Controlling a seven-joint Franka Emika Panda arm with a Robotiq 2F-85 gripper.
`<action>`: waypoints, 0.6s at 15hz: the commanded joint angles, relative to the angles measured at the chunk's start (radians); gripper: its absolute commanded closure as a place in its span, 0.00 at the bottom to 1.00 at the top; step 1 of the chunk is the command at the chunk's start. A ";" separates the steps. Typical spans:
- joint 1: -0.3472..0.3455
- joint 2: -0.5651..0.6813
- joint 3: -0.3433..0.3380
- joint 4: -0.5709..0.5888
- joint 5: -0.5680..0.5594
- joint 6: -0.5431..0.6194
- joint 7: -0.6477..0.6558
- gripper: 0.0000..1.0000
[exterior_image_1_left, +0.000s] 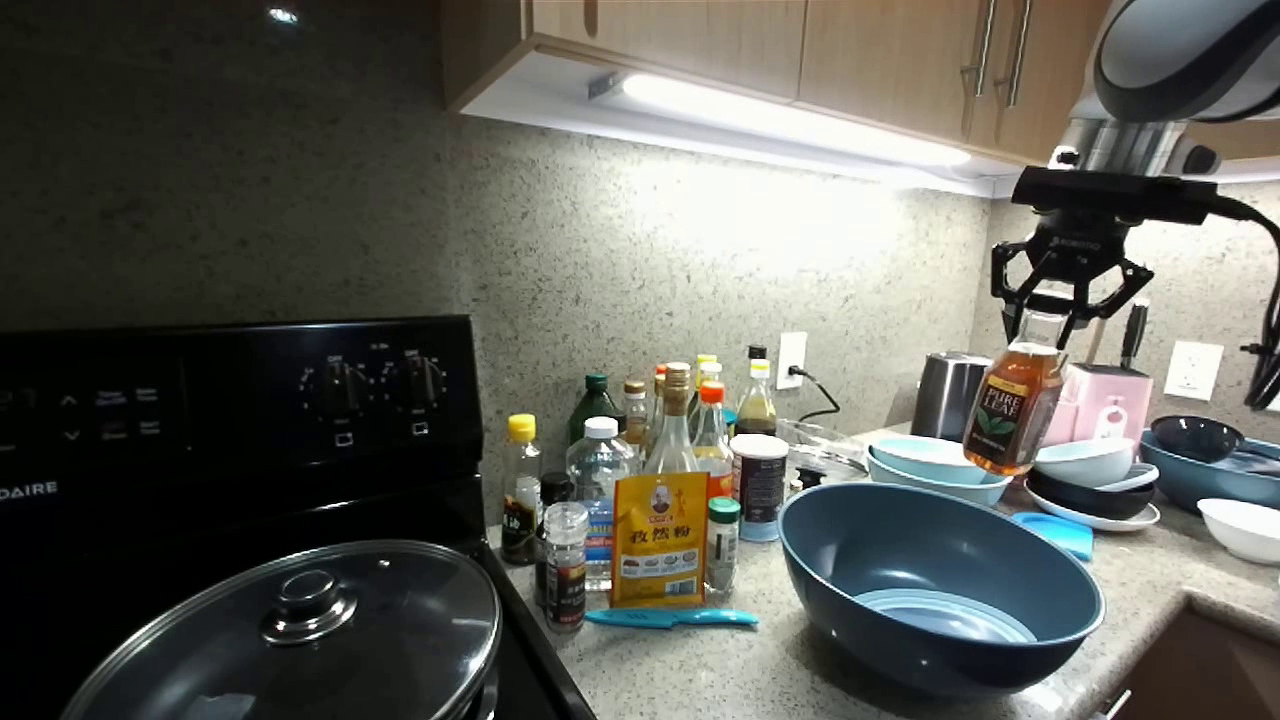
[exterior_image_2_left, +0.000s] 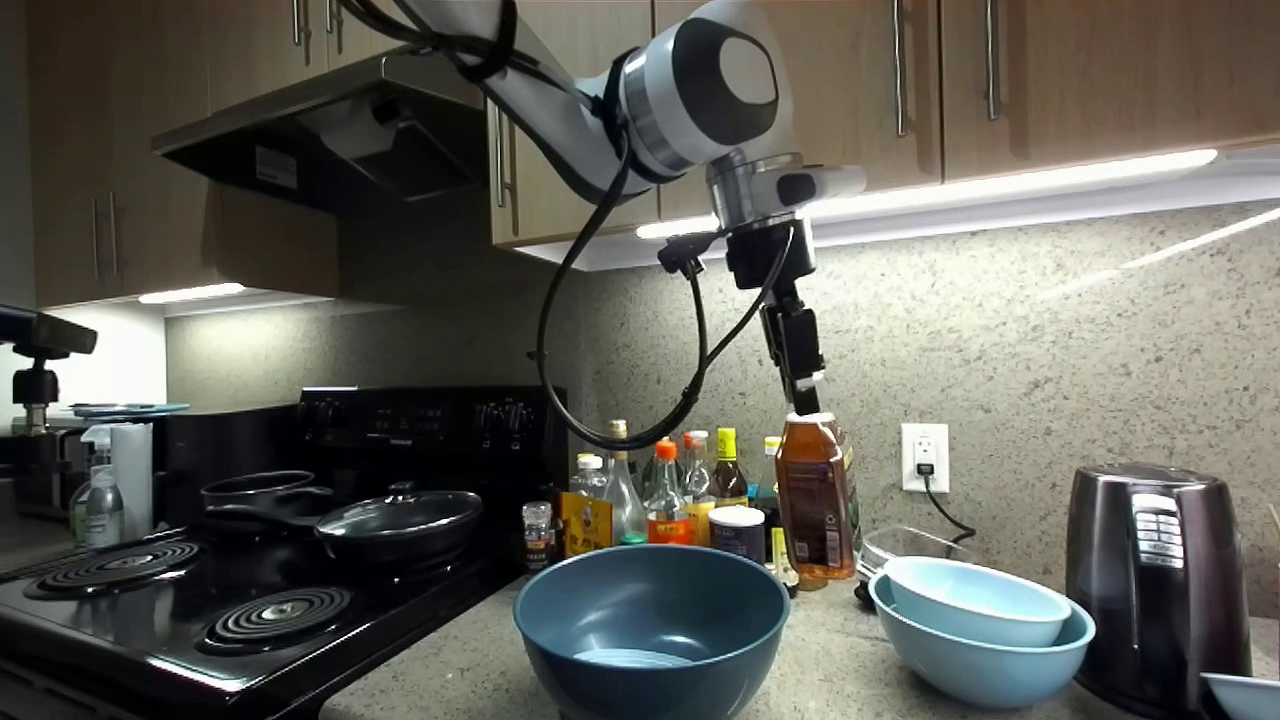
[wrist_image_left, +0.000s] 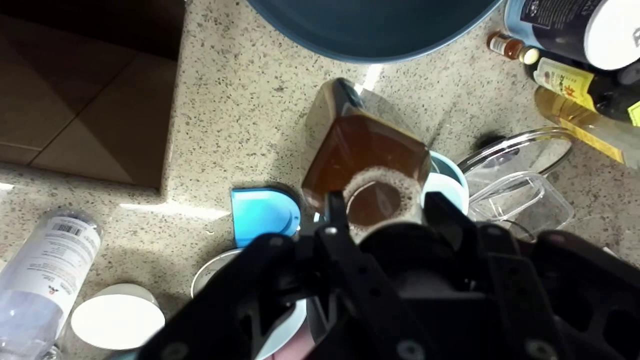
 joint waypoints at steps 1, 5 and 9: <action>-0.001 -0.011 0.040 0.020 -0.048 -0.038 0.059 0.82; 0.009 0.011 0.073 0.038 -0.086 -0.073 0.105 0.82; 0.027 0.036 0.100 0.055 -0.127 -0.102 0.147 0.82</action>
